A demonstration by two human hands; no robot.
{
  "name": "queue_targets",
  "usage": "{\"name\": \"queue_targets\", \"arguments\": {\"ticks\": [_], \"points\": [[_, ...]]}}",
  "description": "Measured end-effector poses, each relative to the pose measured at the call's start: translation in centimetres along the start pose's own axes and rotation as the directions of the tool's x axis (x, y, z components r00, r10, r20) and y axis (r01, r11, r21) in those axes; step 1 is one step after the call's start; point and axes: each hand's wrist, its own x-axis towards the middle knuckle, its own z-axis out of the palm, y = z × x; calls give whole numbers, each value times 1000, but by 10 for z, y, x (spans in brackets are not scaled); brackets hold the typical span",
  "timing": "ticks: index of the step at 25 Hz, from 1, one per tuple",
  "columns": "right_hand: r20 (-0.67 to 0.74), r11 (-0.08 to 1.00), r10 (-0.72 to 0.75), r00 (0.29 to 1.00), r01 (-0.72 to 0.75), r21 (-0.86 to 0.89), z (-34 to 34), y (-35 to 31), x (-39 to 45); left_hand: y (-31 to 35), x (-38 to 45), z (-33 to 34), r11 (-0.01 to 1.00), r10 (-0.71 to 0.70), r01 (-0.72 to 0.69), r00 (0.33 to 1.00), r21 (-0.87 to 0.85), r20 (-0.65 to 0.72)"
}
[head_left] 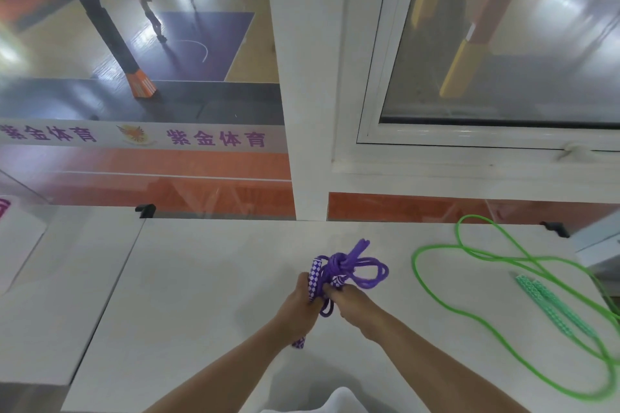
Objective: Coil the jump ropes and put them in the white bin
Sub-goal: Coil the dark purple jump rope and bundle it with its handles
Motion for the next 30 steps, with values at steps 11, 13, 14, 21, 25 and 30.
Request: {"name": "queue_targets", "arguments": {"ticks": [11, 13, 14, 21, 25, 30], "points": [[30, 915, 8, 1000, -19, 403, 68, -36, 9, -46, -18, -47, 997, 69, -71, 992, -18, -105], [64, 886, 4, 998, -34, 462, 91, -40, 6, -56, -33, -51, 996, 68, -57, 982, 67, -176], [77, 872, 0, 997, -37, 488, 103, -43, 5, -60, -40, -53, 993, 51, -28, 976, 112, -211], [207, 872, -38, 978, -69, 485, 202, -63, -10, -107, -115, -101, 977, -32, 90, 960, 196, -280], [346, 907, -64, 936, -90, 411, 277, -89, -23, -159, -169, -161, 997, -74, 67, 959, -36, -274], [432, 951, -94, 897, -48, 306, 394, -121, -28, -253, -218, -252, 995, -96, 71, 898, -73, -430]]}}
